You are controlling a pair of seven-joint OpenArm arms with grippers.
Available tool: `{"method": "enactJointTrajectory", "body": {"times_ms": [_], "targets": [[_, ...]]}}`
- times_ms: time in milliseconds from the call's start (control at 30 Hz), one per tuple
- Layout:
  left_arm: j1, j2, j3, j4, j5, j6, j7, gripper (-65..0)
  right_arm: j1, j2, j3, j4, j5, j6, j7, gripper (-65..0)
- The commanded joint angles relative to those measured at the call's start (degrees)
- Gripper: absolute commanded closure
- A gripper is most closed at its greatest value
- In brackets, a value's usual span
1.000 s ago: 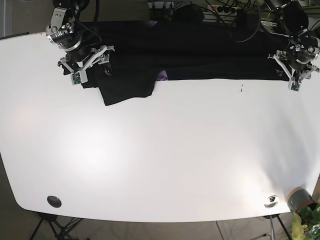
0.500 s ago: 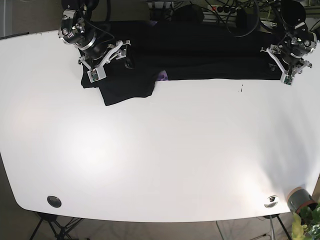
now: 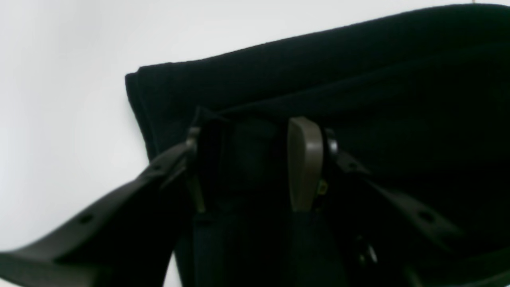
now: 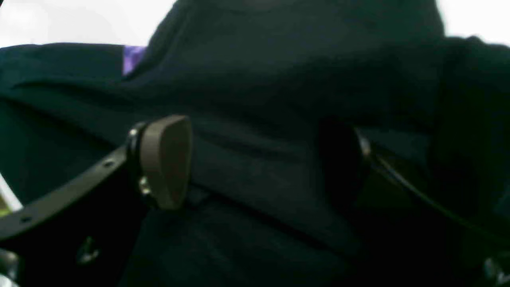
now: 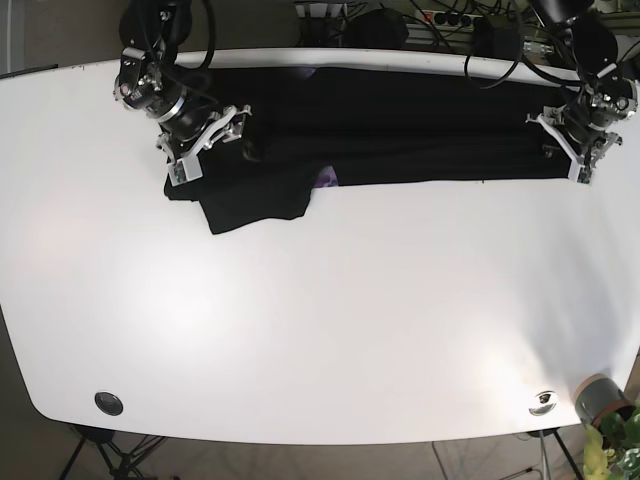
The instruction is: Fold the T-shirt properly
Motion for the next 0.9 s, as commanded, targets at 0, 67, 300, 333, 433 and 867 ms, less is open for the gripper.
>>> {"method": "enactJointTrajectory", "body": {"times_ms": [0, 67, 300, 333, 433, 867], "targets": [[-2.09, -0.28, 1.44, -1.82, 1.87, 0.34, 1.78, -25.1, 2.30, 2.44, 0.54, -1.98, -2.40, -2.04, -1.50, -48.7], [-4.20, -0.45, 2.93, -3.84, 1.87, 0.34, 1.78, -25.1, 5.21, 3.85, 0.54, -3.39, -2.31, -2.04, -1.58, -48.7], [-5.95, -0.36, 5.74, -4.46, 1.87, 0.34, 1.86, -25.1, 11.54, 7.36, 0.63, -0.31, -1.70, -2.04, -6.33, -48.7], [-6.04, -0.36, 5.92, -4.46, 1.87, 0.34, 1.86, -25.1, 12.15, 7.36, 0.63, 0.39, -1.78, -2.04, -7.39, -48.7], [-6.04, -0.19, 5.92, -4.46, 1.87, 0.34, 1.86, -25.1, 14.88, 7.36, 0.63, 2.33, -2.31, -2.04, -10.20, -48.7], [-5.95, -0.19, 5.74, -4.46, 1.87, 0.34, 1.86, -25.1, 30.17, 7.10, -0.69, -17.36, -10.66, -2.04, -10.64, -48.8]]}}
